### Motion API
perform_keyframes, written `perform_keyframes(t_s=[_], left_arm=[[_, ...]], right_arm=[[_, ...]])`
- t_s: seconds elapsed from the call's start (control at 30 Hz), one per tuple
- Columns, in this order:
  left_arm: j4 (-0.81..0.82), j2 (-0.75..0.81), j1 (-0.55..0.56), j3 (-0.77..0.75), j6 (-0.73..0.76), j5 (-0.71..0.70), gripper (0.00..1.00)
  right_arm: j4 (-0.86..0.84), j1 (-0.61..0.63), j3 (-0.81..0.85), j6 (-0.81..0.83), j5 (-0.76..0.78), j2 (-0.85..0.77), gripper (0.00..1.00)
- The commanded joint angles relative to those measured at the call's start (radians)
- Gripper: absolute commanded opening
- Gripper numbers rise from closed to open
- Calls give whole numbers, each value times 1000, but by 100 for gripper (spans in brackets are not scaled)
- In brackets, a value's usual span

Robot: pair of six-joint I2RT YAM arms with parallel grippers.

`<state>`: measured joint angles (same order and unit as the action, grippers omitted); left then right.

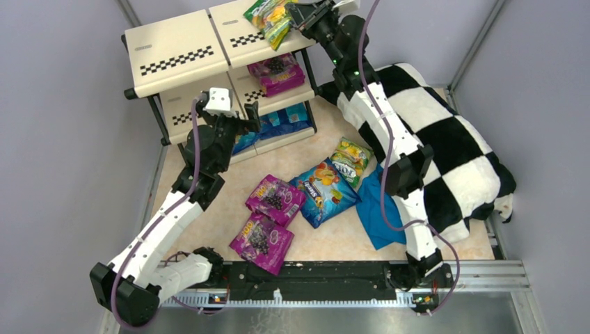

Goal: Place and organize the candy bags onto the shelf

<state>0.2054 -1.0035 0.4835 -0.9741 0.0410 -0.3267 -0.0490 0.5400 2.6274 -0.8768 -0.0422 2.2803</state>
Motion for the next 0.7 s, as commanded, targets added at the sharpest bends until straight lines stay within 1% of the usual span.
perform_keyframes(t_s=[0.0, 0.33, 0.47, 0.6, 0.63, 0.67], left_arm=[[21, -4, -17, -34, -27, 24, 98], [12, -5, -41, -38, -37, 48, 98], [9, -5, -48, -38, -70, 53, 98], [9, -7, -49, -40, -76, 60, 98], [9, -7, -49, -40, -77, 61, 98], [9, -8, -49, -40, -79, 61, 98]], right_arm=[[-73, 4, 29, -33, 27, 31, 8], [-51, 52, -5, 10, 112, 22, 6], [-32, 62, -11, 42, 123, 18, 7], [-13, 57, -22, 58, 121, 11, 18], [-9, 55, -24, 72, 124, 7, 22], [-4, 55, -25, 86, 133, 2, 28]])
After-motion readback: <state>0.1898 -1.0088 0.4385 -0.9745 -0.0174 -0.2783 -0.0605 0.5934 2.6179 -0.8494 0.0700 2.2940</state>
